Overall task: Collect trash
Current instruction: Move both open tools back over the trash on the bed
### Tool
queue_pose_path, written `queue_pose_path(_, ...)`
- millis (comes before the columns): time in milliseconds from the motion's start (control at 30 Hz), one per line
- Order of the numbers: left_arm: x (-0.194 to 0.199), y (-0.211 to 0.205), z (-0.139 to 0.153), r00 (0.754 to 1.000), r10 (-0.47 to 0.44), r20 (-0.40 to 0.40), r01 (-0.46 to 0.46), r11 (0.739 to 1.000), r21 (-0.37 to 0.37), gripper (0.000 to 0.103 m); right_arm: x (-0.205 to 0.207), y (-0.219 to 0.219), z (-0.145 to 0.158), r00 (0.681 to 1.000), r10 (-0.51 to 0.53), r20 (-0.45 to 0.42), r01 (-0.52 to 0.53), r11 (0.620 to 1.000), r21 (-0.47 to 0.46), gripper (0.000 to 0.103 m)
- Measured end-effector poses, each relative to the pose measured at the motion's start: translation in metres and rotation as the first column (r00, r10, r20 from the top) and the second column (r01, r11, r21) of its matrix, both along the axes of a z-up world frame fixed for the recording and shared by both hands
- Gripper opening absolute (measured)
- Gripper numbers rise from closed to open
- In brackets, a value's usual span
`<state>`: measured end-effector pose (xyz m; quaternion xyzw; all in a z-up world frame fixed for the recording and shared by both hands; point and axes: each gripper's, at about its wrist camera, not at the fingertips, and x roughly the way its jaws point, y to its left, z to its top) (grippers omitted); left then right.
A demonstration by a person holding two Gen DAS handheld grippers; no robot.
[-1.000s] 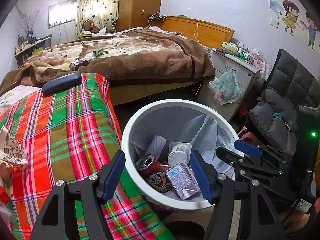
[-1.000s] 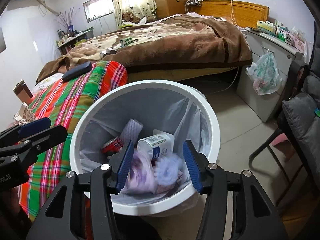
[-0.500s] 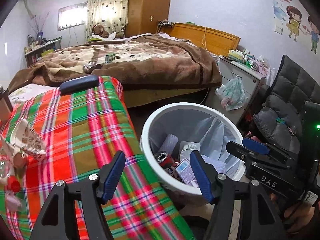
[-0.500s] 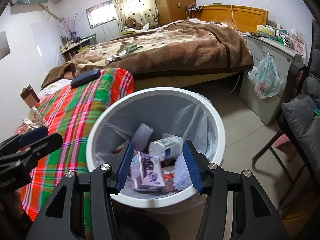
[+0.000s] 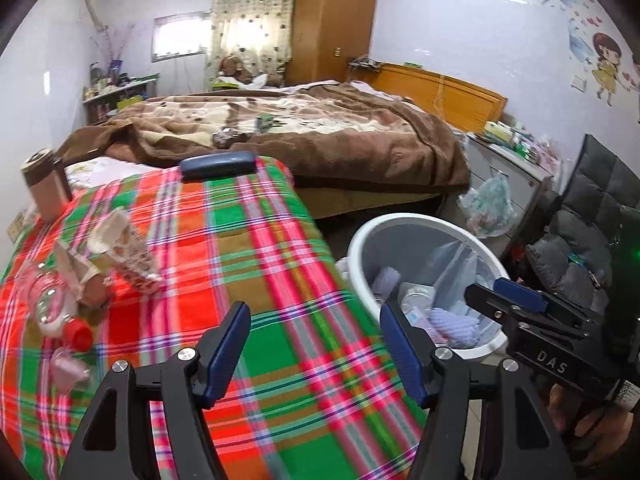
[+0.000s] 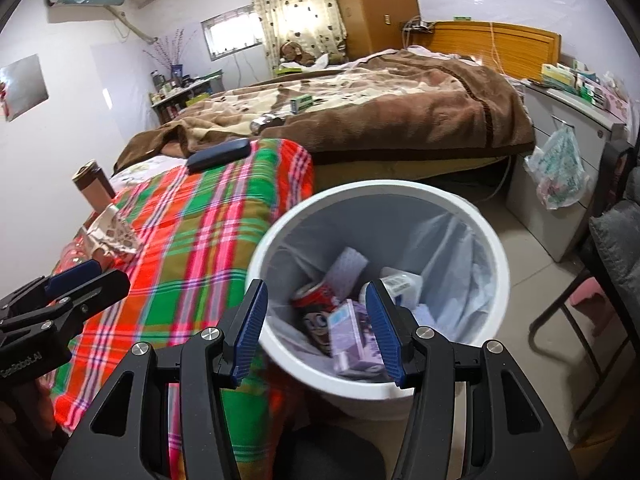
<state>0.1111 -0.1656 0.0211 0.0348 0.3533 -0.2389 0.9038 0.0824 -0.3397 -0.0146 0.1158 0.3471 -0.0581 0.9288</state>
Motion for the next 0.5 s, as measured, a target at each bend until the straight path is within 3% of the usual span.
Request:
queue_pose_path(300,0.0,0.056,-0.004,0.993,0.121,0.009,-0.121,0.993,0.003,0.067,0.005,0.034,0.001,0.996,0.086,0.019,-0.086,0.996,-0.003,0.053)
queue_pose_path(500,0.002,0.104,-0.009,0.973,0.229,-0.002,-0.229,0.973,-0.001,0.067,0.014,0.057,-0.001,0.989,0.144,0.023,-0.144,0.99,-0.001,0.053)
